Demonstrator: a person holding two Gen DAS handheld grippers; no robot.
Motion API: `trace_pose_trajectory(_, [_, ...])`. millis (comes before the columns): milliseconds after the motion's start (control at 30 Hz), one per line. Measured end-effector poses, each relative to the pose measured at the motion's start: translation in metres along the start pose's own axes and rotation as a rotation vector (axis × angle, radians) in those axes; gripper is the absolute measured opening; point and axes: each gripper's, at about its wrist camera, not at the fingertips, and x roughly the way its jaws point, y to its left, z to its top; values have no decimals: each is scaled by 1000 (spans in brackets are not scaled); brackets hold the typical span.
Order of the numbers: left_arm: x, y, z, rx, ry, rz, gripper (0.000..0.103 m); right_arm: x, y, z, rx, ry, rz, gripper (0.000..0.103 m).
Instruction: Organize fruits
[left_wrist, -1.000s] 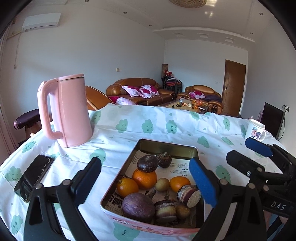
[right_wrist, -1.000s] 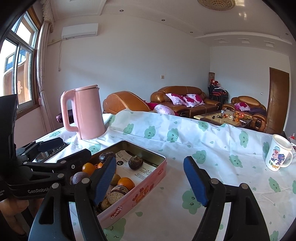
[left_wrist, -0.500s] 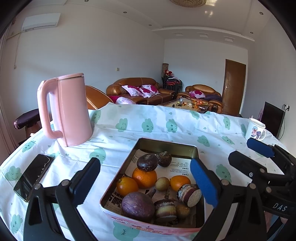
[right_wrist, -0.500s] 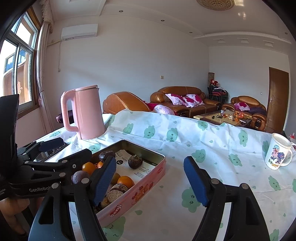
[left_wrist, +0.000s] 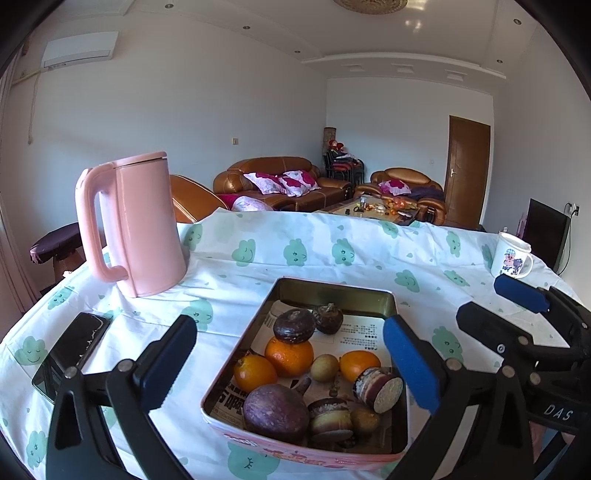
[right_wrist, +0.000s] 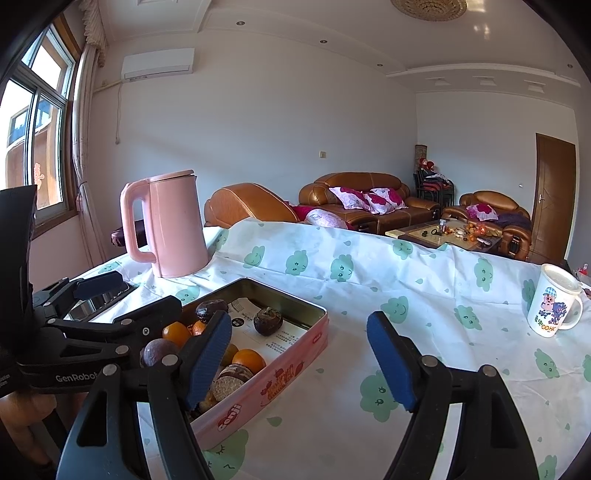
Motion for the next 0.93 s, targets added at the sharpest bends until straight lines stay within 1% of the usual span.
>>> trace_pose_trajectory(233, [-1,-1,2,4,-5,1,103,0,-3,-1,5,-4,-5,77])
trace_pose_trajectory(433, [3,-1,2,1,14,15,103,0,-4,-1,6,-5,-7,77])
trace_pose_trajectory(567, [6,-1,1,-6,25,11,103,0,-5,-1,6,-4,-7,77])
trace_pose_trajectory(733, [7,-3,-1,9,21,43,103,0,-5,-1,6,-3,-7,77])
trace_pose_trajectory(933, [5,-7,-3,18,18,32,103,-1,-13,-5,-4,10,-32,77])
